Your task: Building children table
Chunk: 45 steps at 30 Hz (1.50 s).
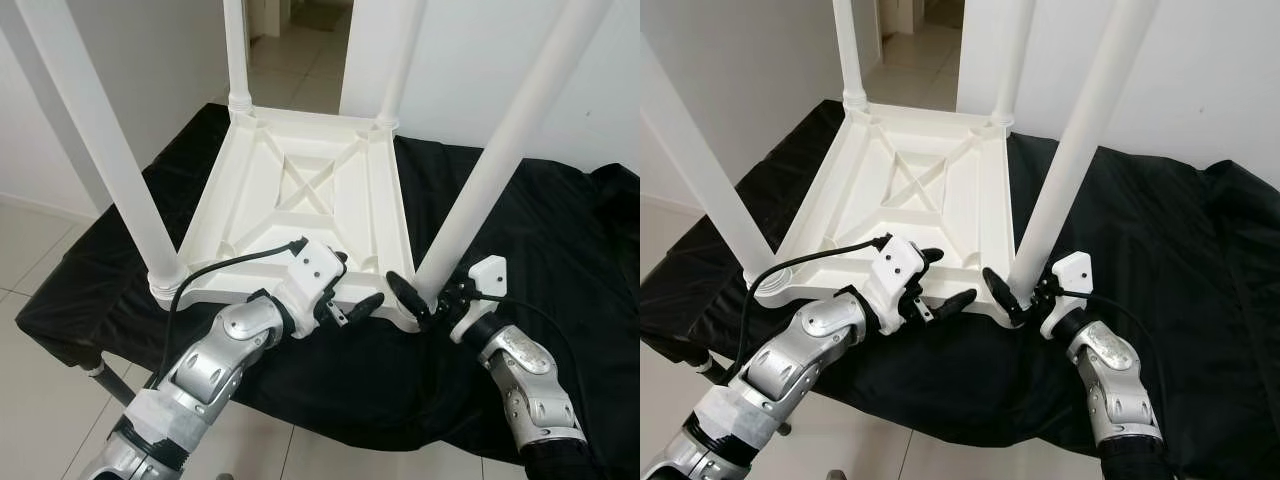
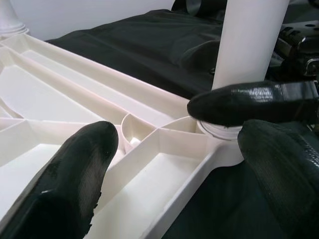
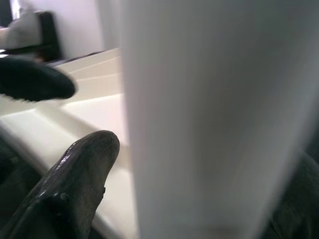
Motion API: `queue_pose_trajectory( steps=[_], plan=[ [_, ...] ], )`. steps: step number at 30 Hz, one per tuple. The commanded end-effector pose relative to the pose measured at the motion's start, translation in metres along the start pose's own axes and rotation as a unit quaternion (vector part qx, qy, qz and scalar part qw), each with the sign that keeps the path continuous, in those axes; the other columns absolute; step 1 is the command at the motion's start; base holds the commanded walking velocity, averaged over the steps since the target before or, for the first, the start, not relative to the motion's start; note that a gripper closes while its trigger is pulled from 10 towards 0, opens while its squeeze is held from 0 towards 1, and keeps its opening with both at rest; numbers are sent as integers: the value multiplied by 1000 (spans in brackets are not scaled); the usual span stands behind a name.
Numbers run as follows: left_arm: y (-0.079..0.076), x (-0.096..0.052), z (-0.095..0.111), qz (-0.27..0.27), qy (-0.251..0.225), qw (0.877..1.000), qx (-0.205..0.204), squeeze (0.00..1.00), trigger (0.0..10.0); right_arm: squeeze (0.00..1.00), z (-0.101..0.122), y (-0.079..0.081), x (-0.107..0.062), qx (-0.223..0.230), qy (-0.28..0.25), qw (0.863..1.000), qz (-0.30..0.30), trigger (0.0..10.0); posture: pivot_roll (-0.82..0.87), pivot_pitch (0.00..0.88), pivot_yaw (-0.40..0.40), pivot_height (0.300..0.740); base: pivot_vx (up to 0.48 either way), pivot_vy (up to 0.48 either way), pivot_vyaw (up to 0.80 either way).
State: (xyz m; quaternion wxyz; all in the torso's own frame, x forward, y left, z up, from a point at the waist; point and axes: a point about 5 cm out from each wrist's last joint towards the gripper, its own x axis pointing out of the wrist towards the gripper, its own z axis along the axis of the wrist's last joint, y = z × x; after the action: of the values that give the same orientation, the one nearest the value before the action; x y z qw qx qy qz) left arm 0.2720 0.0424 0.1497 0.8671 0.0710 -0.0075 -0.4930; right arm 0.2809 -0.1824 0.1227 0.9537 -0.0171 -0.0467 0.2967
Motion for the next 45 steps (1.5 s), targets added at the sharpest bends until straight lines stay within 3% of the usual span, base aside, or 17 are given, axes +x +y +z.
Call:
queue_pose_trajectory(
  steps=[1,2,3,17,18,19,20,27,30,31,35,38,40,41,42,45],
  plan=[
    [-6,1,4,-57,1,998,3,0,10000,0,-3,-3,2,-3,10,1000,16,5137,-40,0,-45,740,0,0,0],
    [-6,1,4,-57,1,998,3,0,10000,0,-3,-3,2,-3,10,1000,16,5137,-40,0,-45,740,0,0,0],
    [-5,0,4,-56,2,998,2,0,10000,0,-6,-5,4,-6,17,1000,23,235,-39,0,-43,740,0,0,0],
    [-7,-4,1,-53,10,999,-4,0,10000,0,-12,-8,-1,13,23,999,29,0,-33,0,-47,740,0,0,0],
    [-7,-4,1,-52,11,999,-4,0,10000,0,-13,-8,-1,12,22,999,26,2824,-33,0,-47,740,0,0,0],
    [-7,-4,1,-52,11,999,-4,0,10000,0,-13,-8,-1,12,22,999,26,2824,-33,0,-47,740,0,0,0],
    [-7,-4,1,-51,11,999,-4,0,10000,0,-13,-7,-1,13,20,999,20,10000,-34,0,-48,740,0,0,0],
    [-7,-3,1,-48,12,999,-6,0,10000,0,-12,-1,1,29,10,998,-46,10000,-34,0,-58,740,0,0,0],
    [-7,-3,1,-48,12,999,-6,0,10000,0,-12,-1,1,29,10,998,-46,10000,-34,0,-58,740,0,0,0],
    [-6,-2,0,-45,12,999,-5,0,10000,0,-16,3,2,28,18,994,-101,10000,-40,0,-56,740,0,0,0],
    [-5,-2,0,-45,12,999,-4,0,10000,0,-18,5,2,31,22,991,-125,10000,-42,0,-54,740,0,0,0],
    [-5,0,0,-46,11,999,-2,0,10000,0,-22,13,0,38,26,971,-235,10000,-47,0,-52,740,0,0,0],
    [-5,0,0,-46,11,999,-2,0,10000,0,-22,13,0,38,26,971,-235,10000,-47,0,-52,740,0,0,0],
    [-5,0,1,-45,10,999,-1,0,10000,0,-23,18,-3,40,20,949,-312,10000,-44,0,-55,740,0,0,0],
    [-5,0,1,-45,10,999,-1,0,10000,0,-23,18,-3,40,20,949,-312,10000,-44,0,-55,740,0,0,0],
    [-5,0,0,-44,10,999,0,0,10000,0,-24,25,-1,47,21,928,-370,10000,-43,0,-55,740,0,0,0]
  ],
)
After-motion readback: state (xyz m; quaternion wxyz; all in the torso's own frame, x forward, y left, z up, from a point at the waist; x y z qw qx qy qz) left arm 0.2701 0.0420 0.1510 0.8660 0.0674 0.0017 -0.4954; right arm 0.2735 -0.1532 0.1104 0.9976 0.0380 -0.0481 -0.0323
